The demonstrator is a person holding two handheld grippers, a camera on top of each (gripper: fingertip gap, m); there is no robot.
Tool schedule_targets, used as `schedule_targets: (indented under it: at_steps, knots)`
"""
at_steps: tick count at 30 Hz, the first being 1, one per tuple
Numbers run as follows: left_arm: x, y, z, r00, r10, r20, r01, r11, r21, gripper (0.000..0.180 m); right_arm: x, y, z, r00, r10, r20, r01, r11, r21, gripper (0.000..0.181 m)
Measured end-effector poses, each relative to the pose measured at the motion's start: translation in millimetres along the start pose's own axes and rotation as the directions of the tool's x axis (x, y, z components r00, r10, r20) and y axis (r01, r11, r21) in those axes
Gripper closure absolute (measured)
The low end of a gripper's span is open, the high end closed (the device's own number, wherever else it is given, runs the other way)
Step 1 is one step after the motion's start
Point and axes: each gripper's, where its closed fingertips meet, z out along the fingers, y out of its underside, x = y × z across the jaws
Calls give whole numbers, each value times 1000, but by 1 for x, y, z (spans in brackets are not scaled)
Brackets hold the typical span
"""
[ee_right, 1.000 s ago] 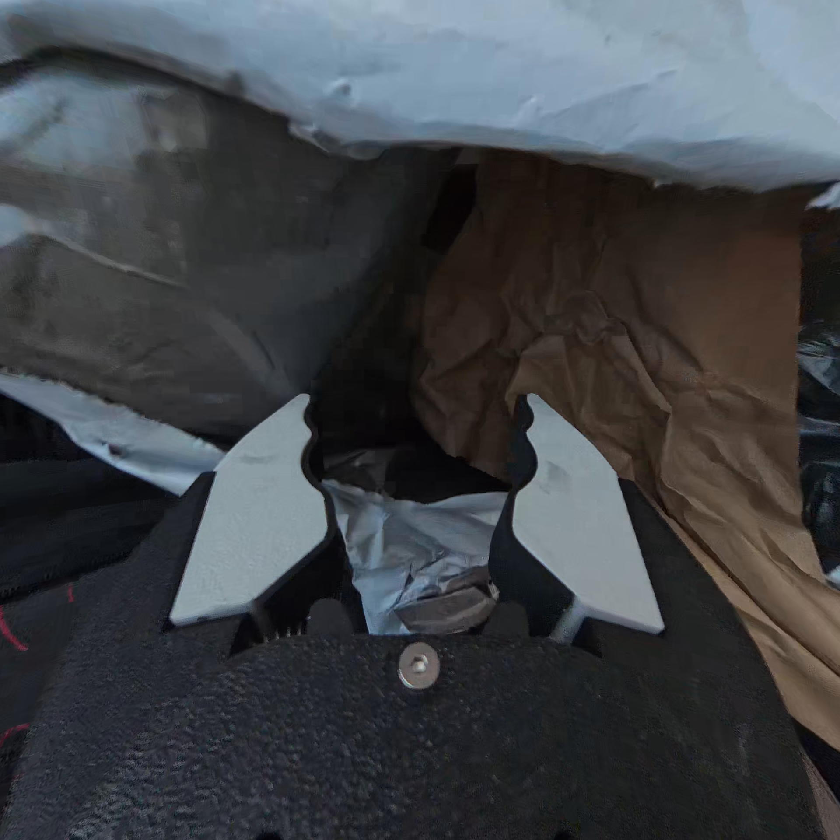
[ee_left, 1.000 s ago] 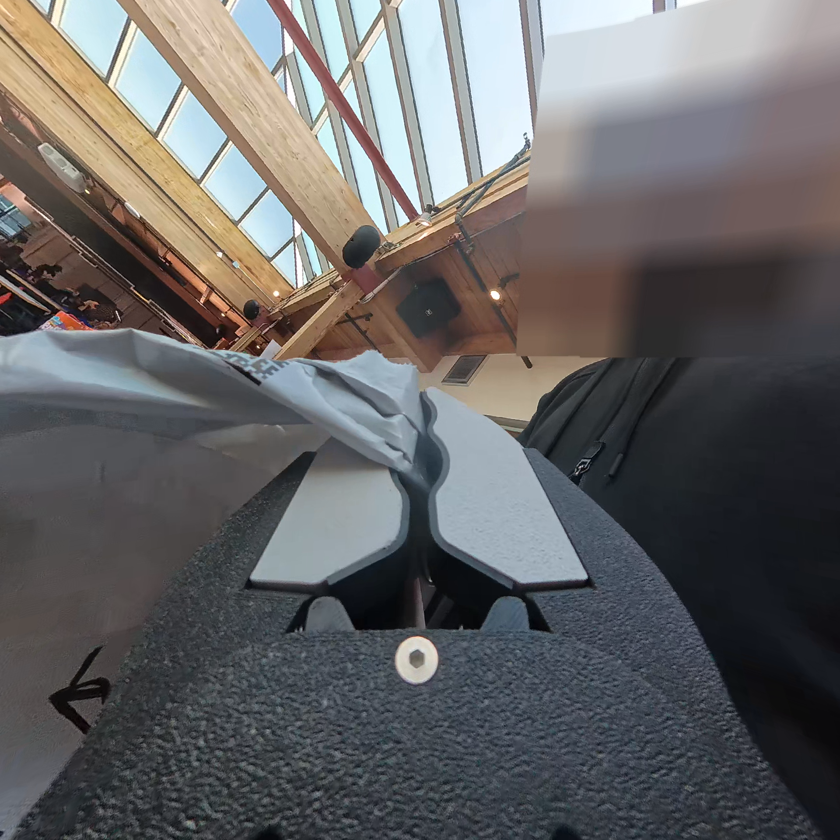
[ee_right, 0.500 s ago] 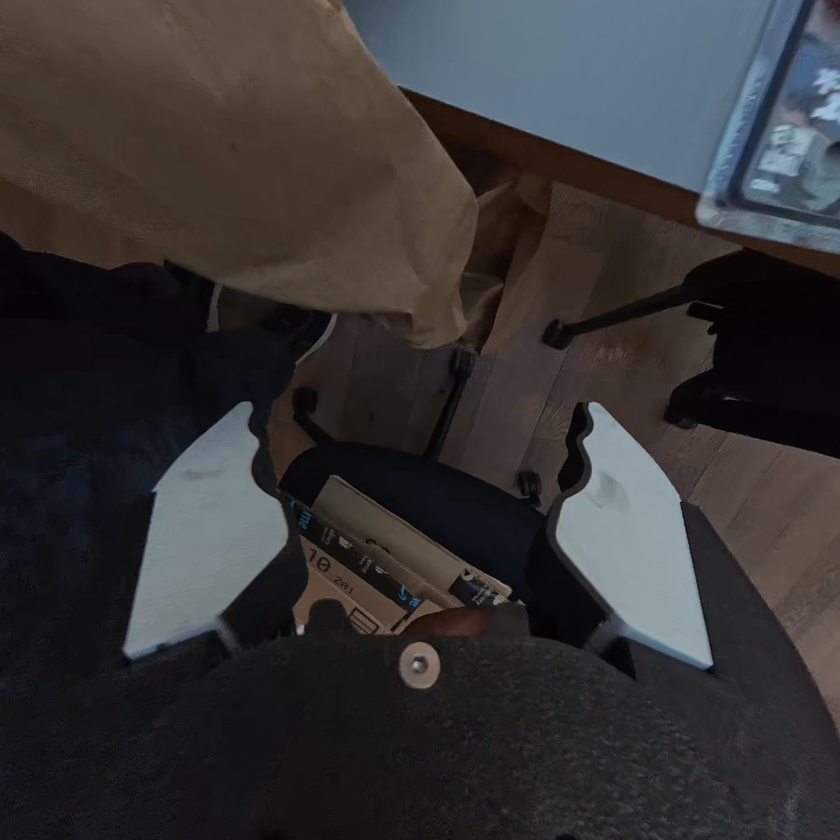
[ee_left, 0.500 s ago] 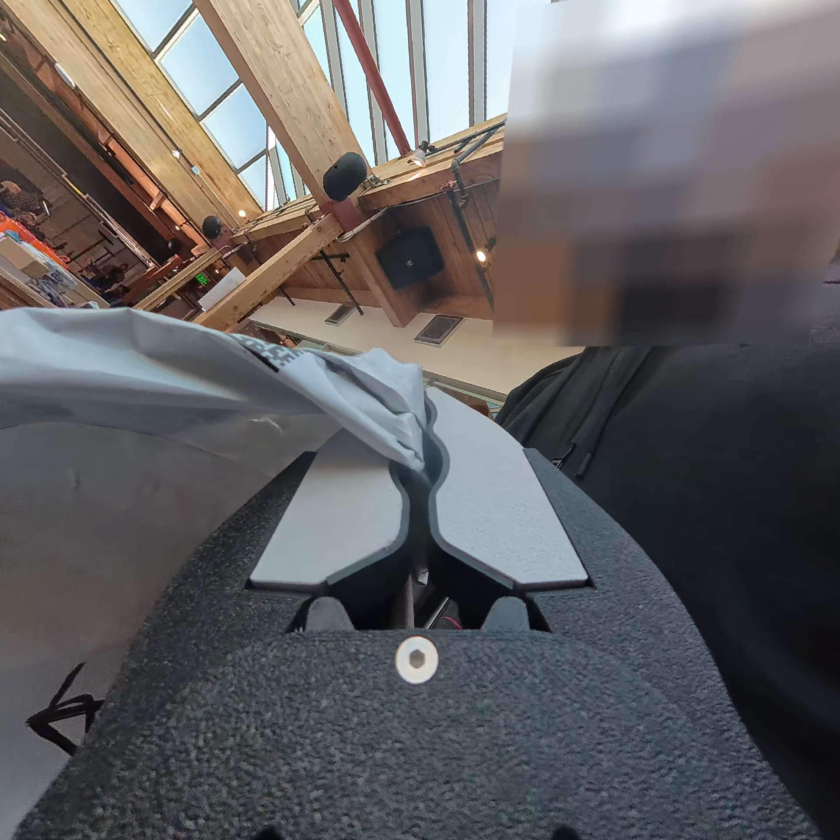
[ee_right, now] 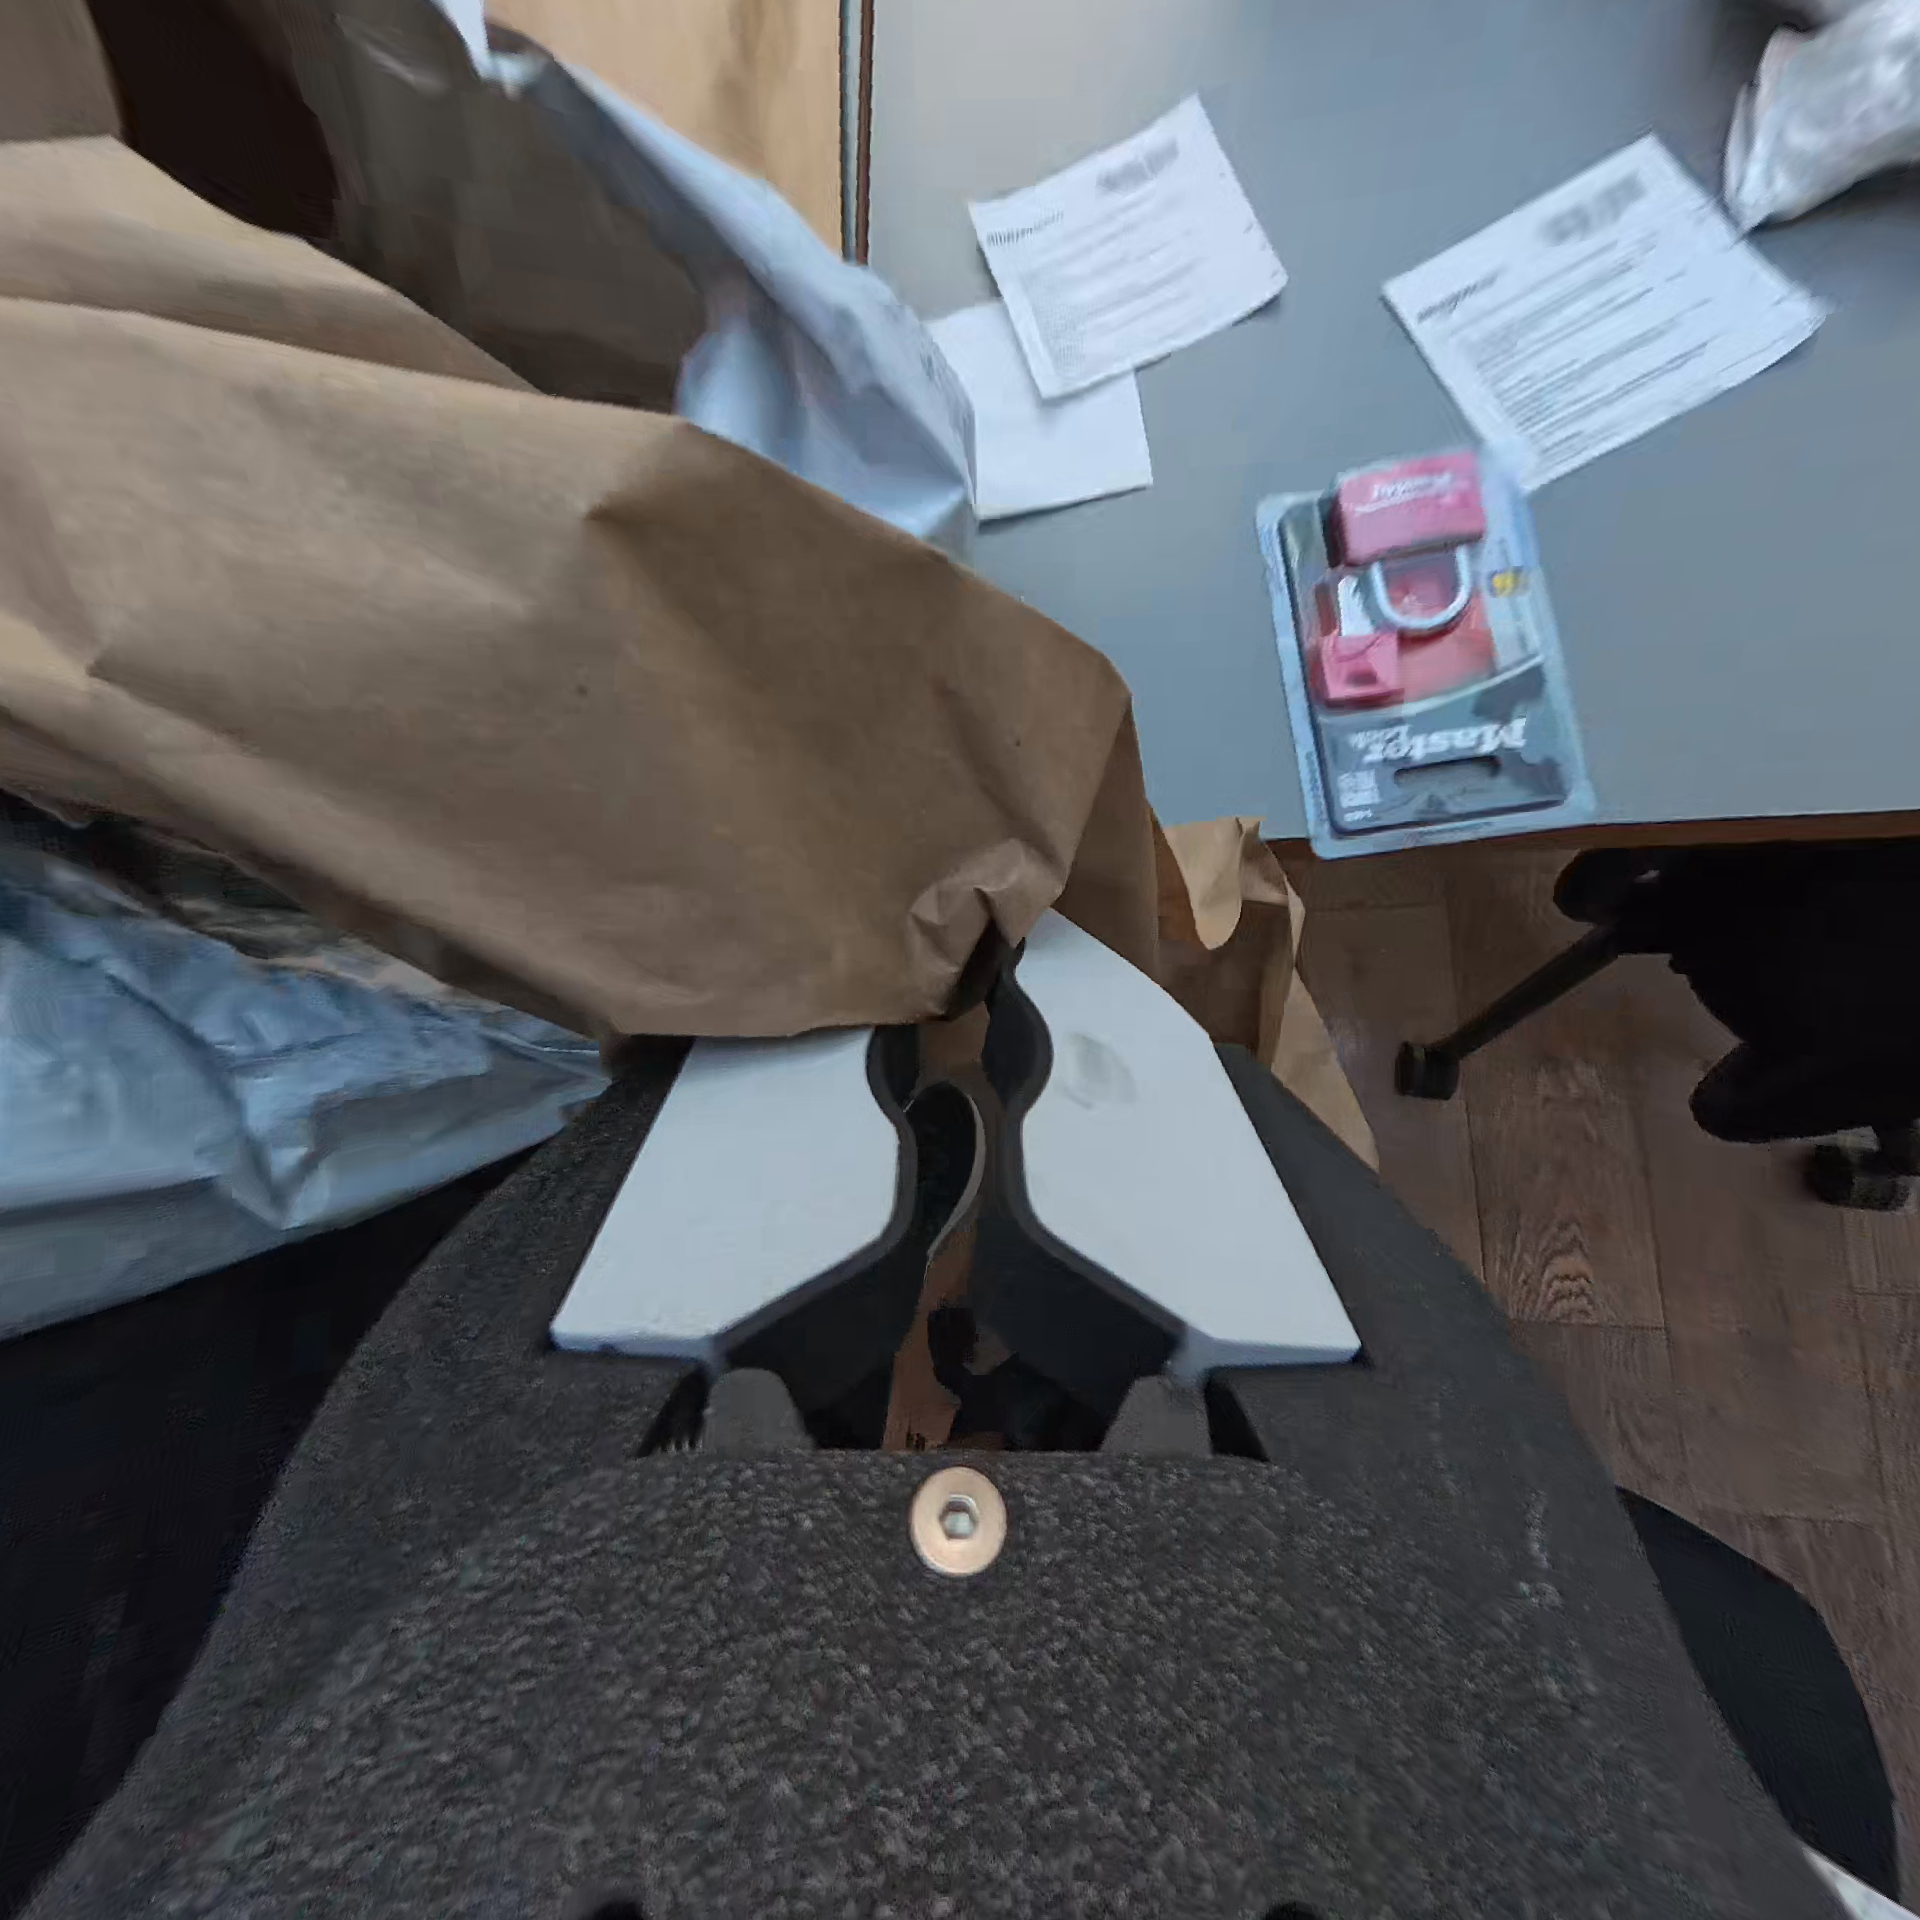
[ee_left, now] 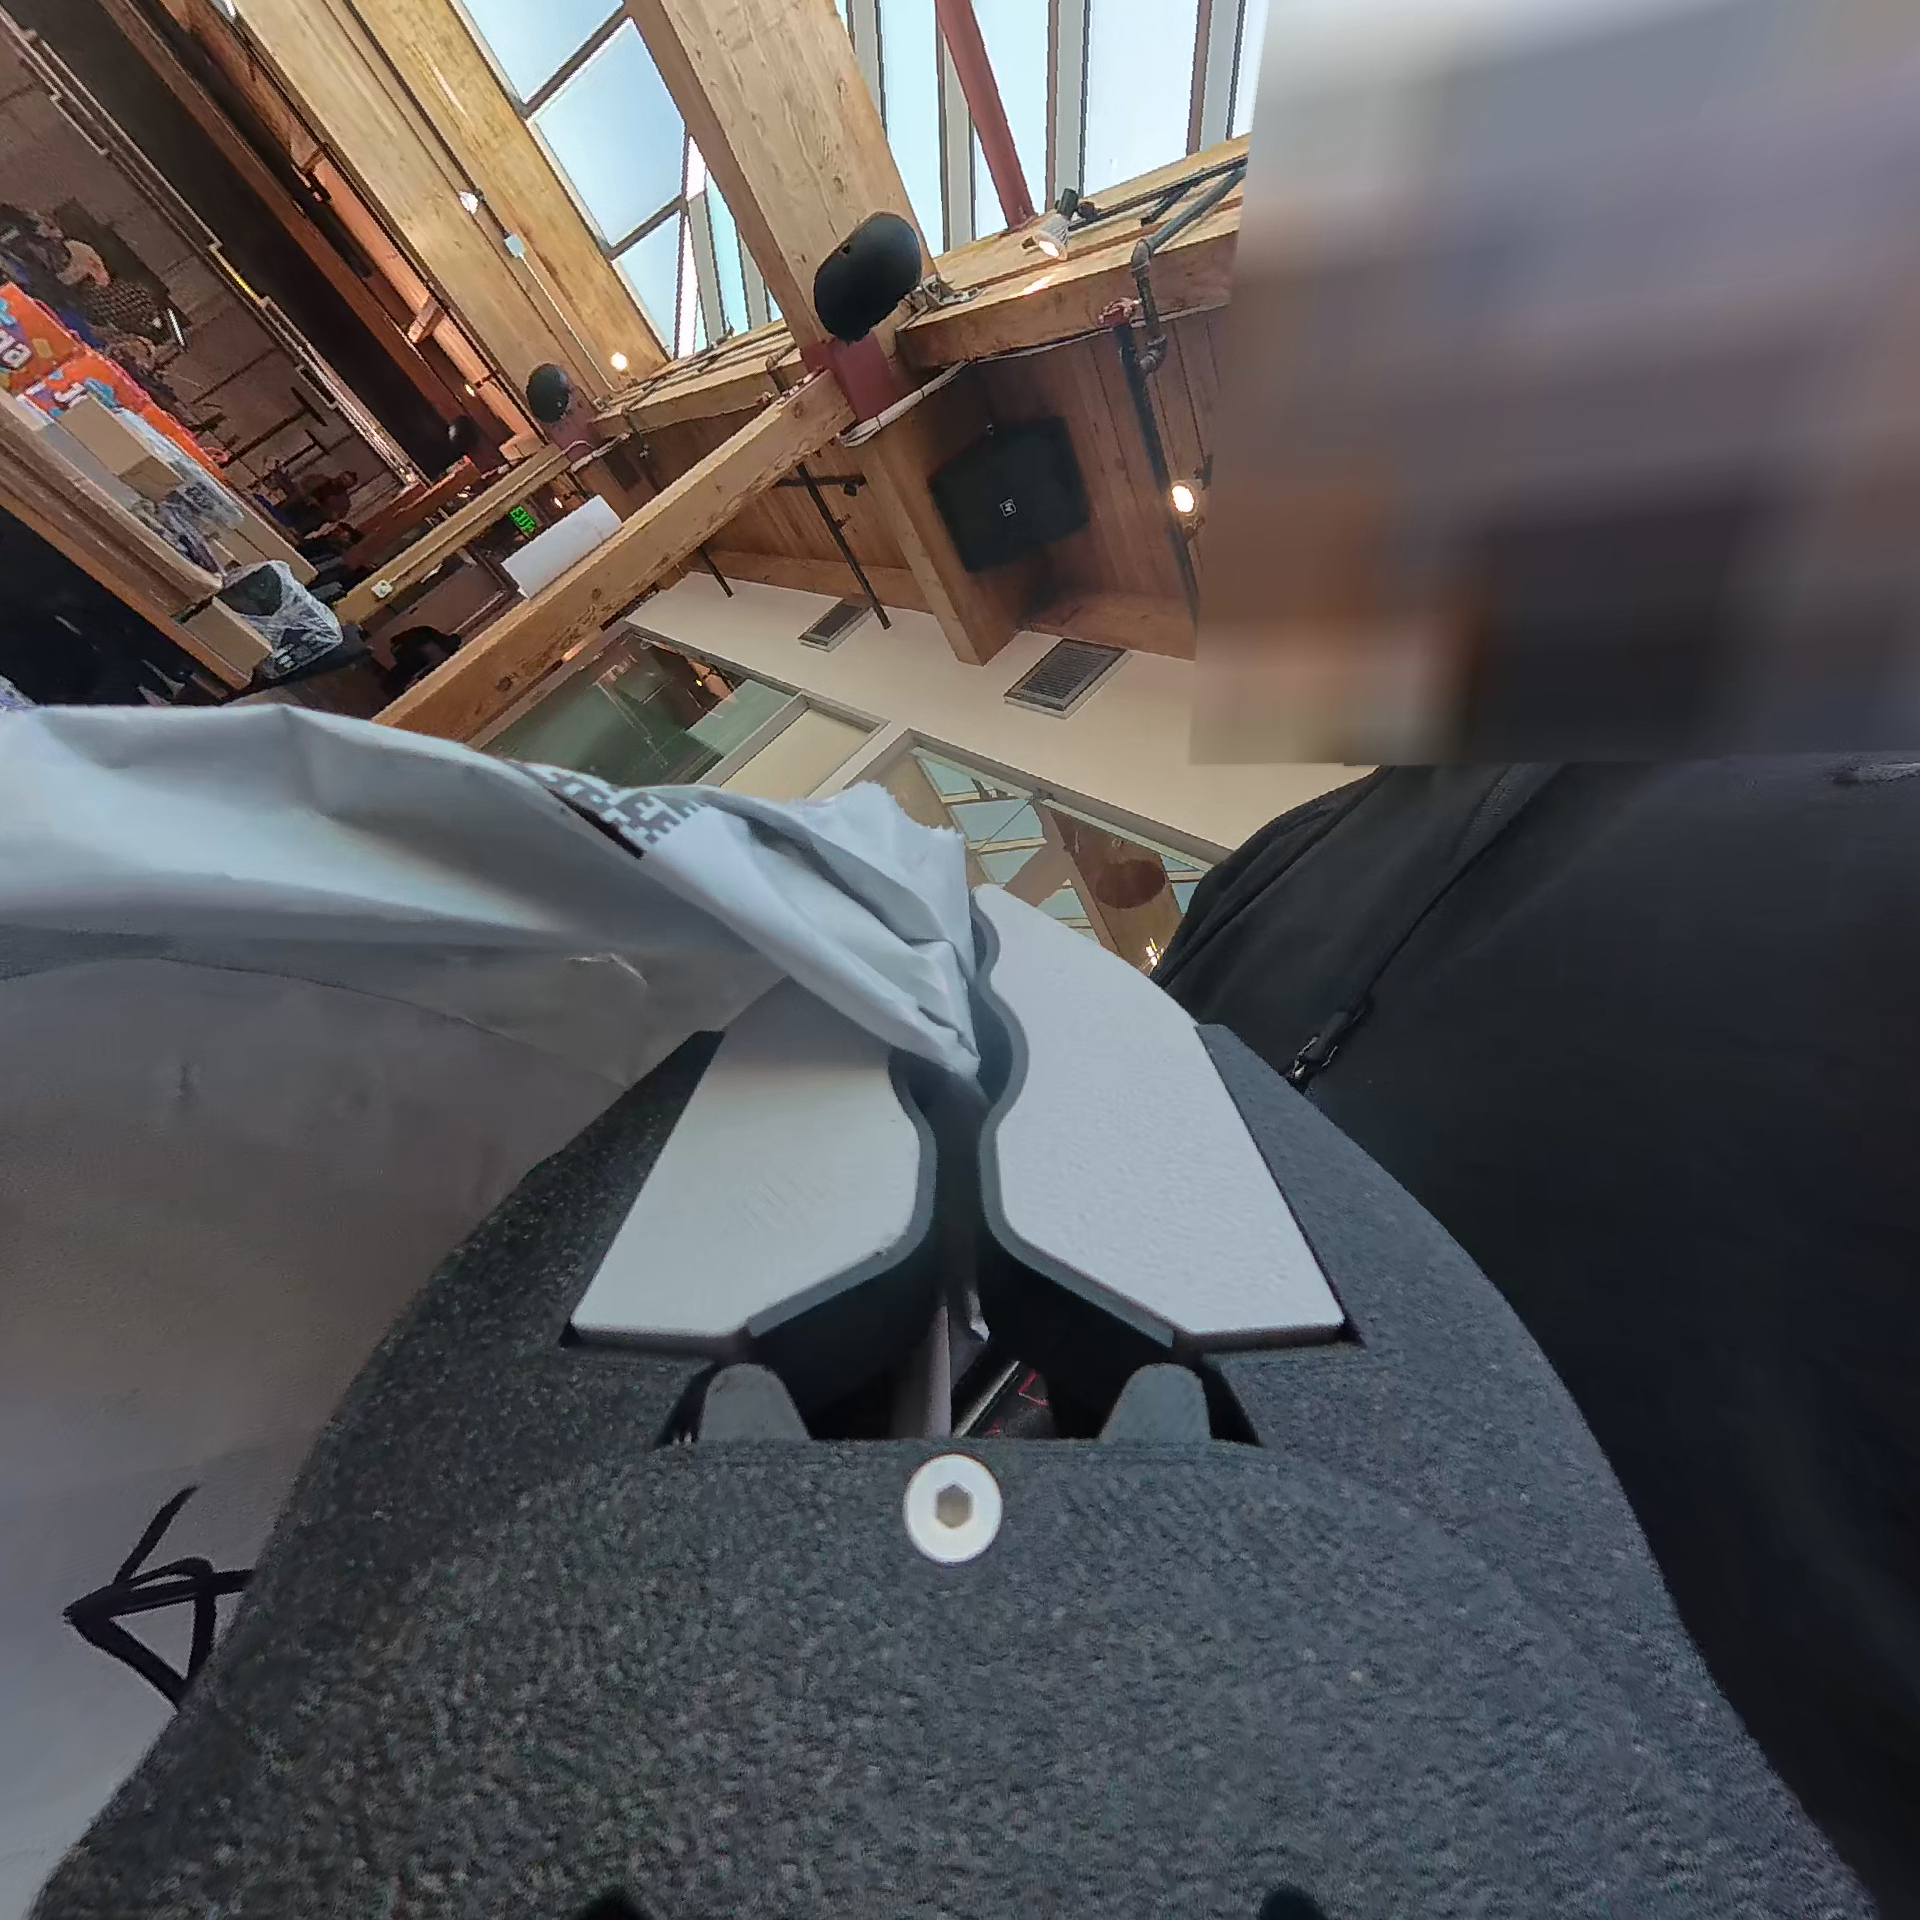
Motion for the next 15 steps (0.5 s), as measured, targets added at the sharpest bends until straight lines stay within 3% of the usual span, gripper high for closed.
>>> schedule_targets:
  at_steps: [3,7,10,12,14,15]
  knots:
    - [0,3,4,1000,-7,9,7,1000,-15,180,-23,-55,-55,999,-35,36,31,994,102,173]
    - [5,10,17,998,-60,-15,59,998,-37,180,-113,-144,-95,935,-145,324,43,952,304,174]
    - [18,23,33,990,-113,-81,106,991,-86,180,-188,-166,-74,794,-117,596,-30,972,231,175]
    - [33,31,41,981,-133,-140,118,986,-115,180,-228,-172,-60,628,-40,778,-114,983,142,176]
    - [49,32,47,969,-147,-198,125,985,-117,180,-255,-171,-47,478,19,878,-130,990,49,176]
    - [55,34,49,961,-162,-223,136,982,-129,180,-266,-165,-36,461,21,887,-91,996,24,176]
